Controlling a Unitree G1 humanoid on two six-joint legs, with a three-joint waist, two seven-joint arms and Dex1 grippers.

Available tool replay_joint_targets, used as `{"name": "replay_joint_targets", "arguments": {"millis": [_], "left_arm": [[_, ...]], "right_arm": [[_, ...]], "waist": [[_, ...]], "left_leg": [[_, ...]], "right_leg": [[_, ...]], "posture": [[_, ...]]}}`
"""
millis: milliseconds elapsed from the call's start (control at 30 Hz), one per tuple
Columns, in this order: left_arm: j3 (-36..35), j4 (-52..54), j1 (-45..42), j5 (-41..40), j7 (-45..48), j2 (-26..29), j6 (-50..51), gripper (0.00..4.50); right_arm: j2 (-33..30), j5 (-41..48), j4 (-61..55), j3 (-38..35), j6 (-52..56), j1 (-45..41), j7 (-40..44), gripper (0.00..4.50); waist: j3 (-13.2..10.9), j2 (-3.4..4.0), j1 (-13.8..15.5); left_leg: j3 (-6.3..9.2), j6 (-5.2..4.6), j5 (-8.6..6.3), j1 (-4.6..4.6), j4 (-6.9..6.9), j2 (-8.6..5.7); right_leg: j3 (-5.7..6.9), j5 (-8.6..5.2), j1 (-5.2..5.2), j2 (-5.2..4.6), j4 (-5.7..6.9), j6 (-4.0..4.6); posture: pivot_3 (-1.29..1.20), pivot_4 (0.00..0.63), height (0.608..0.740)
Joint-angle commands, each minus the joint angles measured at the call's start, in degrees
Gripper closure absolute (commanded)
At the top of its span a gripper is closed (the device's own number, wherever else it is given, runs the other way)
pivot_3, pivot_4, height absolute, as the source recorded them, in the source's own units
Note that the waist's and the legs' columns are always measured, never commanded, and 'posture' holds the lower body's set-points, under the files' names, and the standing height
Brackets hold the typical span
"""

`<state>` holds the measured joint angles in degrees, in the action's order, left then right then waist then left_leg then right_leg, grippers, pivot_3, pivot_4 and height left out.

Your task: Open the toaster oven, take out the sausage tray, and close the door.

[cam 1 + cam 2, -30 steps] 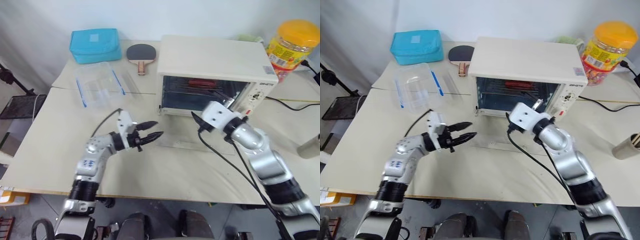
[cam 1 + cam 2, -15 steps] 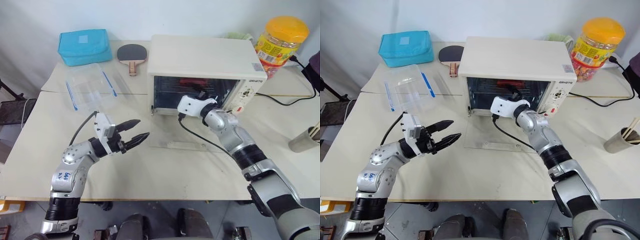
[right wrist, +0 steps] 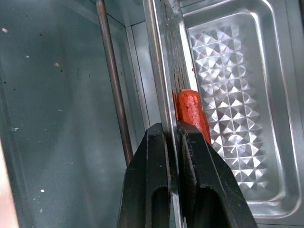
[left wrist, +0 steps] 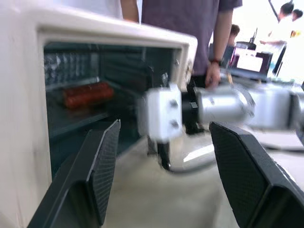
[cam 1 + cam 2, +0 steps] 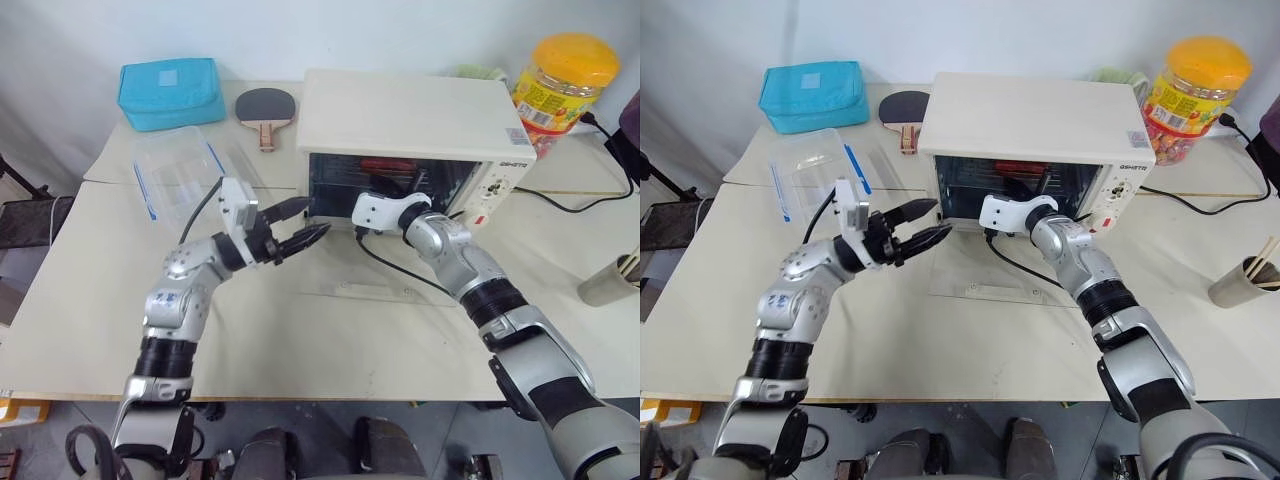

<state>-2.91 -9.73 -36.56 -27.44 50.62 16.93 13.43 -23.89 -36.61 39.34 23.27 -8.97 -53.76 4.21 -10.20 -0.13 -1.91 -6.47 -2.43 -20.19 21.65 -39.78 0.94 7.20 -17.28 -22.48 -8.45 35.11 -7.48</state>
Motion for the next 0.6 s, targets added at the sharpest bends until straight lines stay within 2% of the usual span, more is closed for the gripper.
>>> {"name": "replay_joint_targets", "arguments": {"millis": [33, 233, 400, 600], "left_arm": [[-0.66, -4.56, -3.4, 0.64, 1.61, -0.37, -3.46, 1.31], [-1.18, -13.24, -7.66, 1.64, 3.66, -0.54, -7.07, 1.31], [-1.84, -16.98, -9.73, 2.11, 3.43, -0.71, -8.01, 1.31], [-1.94, -20.2, -11.86, 2.5, 3.49, -1.47, -8.83, 1.31]], "right_arm": [[-0.27, 1.48, -3.99, -2.53, -0.88, -0.89, -1.11, 4.45], [-2.67, 1.51, -12.34, -3.06, -0.29, 2.75, 2.13, 4.45], [-4.78, 1.87, -28.63, -5.2, 3.24, 11.75, 7.04, 4.45], [-6.43, 1.29, -45.32, -8.8, 8.95, 23.42, 12.48, 4.45]], "waist": [[0.0, 0.0, -0.01], [-0.01, -0.01, 0.03], [0.0, -0.01, 0.29], [-0.01, -0.02, 0.5]], "left_leg": [[0.0, 0.0, 0.0, 0.01, 0.02, 0.0], [0.02, 0.0, 0.0, 0.05, 0.24, -0.01], [0.38, 0.0, 0.0, 0.55, 0.11, -0.06], [0.44, -0.01, 0.0, 0.63, -0.04, -0.1]], "right_leg": [[0.01, 0.0, -0.01, 0.0, -0.01, 0.0], [0.14, 0.0, -0.11, 0.0, -0.07, 0.0], [0.44, 0.0, -0.35, -0.01, -0.11, 0.0], [0.52, 0.0, -0.33, -0.01, -0.1, 0.0]], "posture": [[0.0, 0.15, 0.74], [0.0, 0.15, 0.74], [0.0, 0.15, 0.74], [0.0, 0.15, 0.74]]}}
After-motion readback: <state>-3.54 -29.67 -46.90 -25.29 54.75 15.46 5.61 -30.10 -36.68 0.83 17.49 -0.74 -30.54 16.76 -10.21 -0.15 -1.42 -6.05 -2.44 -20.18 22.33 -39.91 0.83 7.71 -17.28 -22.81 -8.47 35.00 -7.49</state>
